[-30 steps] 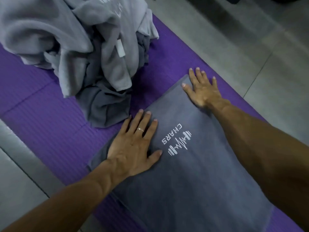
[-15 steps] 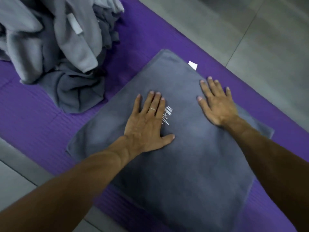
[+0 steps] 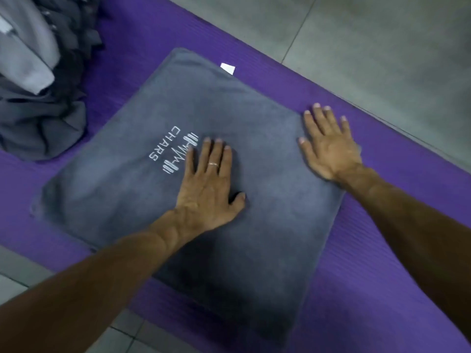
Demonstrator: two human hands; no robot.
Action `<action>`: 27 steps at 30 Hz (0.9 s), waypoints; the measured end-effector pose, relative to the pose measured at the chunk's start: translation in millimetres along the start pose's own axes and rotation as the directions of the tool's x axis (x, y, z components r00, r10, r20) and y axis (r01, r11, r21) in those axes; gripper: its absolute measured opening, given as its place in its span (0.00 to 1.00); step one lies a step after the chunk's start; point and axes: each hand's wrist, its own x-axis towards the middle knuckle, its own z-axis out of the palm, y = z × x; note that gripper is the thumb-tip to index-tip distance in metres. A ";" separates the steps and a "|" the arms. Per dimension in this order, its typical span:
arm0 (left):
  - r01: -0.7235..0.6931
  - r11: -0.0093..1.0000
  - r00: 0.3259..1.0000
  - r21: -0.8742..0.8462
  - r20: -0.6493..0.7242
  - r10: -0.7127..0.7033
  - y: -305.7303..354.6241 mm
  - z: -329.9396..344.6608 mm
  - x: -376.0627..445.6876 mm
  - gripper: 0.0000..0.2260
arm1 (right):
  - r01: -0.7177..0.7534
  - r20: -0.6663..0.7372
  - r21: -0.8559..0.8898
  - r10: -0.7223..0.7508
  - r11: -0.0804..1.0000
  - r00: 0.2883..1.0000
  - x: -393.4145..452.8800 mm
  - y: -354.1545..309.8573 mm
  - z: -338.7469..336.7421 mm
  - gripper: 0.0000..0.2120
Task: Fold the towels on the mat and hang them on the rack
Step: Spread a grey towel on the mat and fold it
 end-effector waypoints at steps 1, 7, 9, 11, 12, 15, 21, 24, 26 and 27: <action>-0.034 0.997 0.998 -0.067 -0.057 0.030 13.8 4.2 -3.1 0.37 | 0.074 -0.056 0.040 -0.072 0.996 0.996 -11.4 -14.1 1.5 0.32; -0.065 0.998 0.998 0.000 -0.018 0.065 81.7 32.7 -32.7 0.34 | 0.473 -0.025 0.024 -0.473 0.881 0.881 -88.7 -7.9 36.7 0.30; -0.047 0.997 0.999 0.057 0.013 0.047 85.9 32.9 -39.5 0.35 | 0.349 -0.023 -0.007 -0.349 0.937 0.937 -74.6 28.9 36.0 0.33; -0.059 0.997 0.998 0.058 0.014 0.058 97.4 33.3 -47.7 0.36 | 0.155 0.002 0.022 -0.155 0.988 0.988 -58.8 56.7 30.5 0.35; -0.080 0.996 0.997 0.046 0.002 0.080 104.9 34.4 -53.5 0.35 | 0.082 -0.004 0.045 -0.082 0.996 0.997 -57.3 60.2 28.4 0.35; -0.221 0.975 0.975 0.003 -0.034 0.221 131.0 40.9 -76.3 0.34 | 0.212 -0.091 0.144 -0.201 0.967 0.975 -92.6 49.0 35.5 0.34; -0.284 0.955 0.956 0.079 0.105 0.276 160.3 45.3 -109.4 0.35 | 0.116 0.045 0.084 -0.120 0.990 0.992 -130.4 87.3 52.1 0.35; -0.191 0.971 0.980 -0.141 0.026 0.196 155.4 36.1 -111.7 0.22 | 0.138 0.048 0.139 -0.146 0.981 0.988 -127.3 89.1 45.8 0.31; 0.036 0.945 0.999 -0.325 -0.009 -0.041 151.4 19.8 -116.9 0.15 | 0.142 0.005 0.242 -0.147 0.960 0.989 -133.0 88.1 39.1 0.33; 0.145 0.904 0.986 -0.402 -0.014 -0.164 148.1 10.6 -119.2 0.11 | 0.139 -0.002 0.284 -0.144 0.949 0.990 -136.4 87.5 34.3 0.35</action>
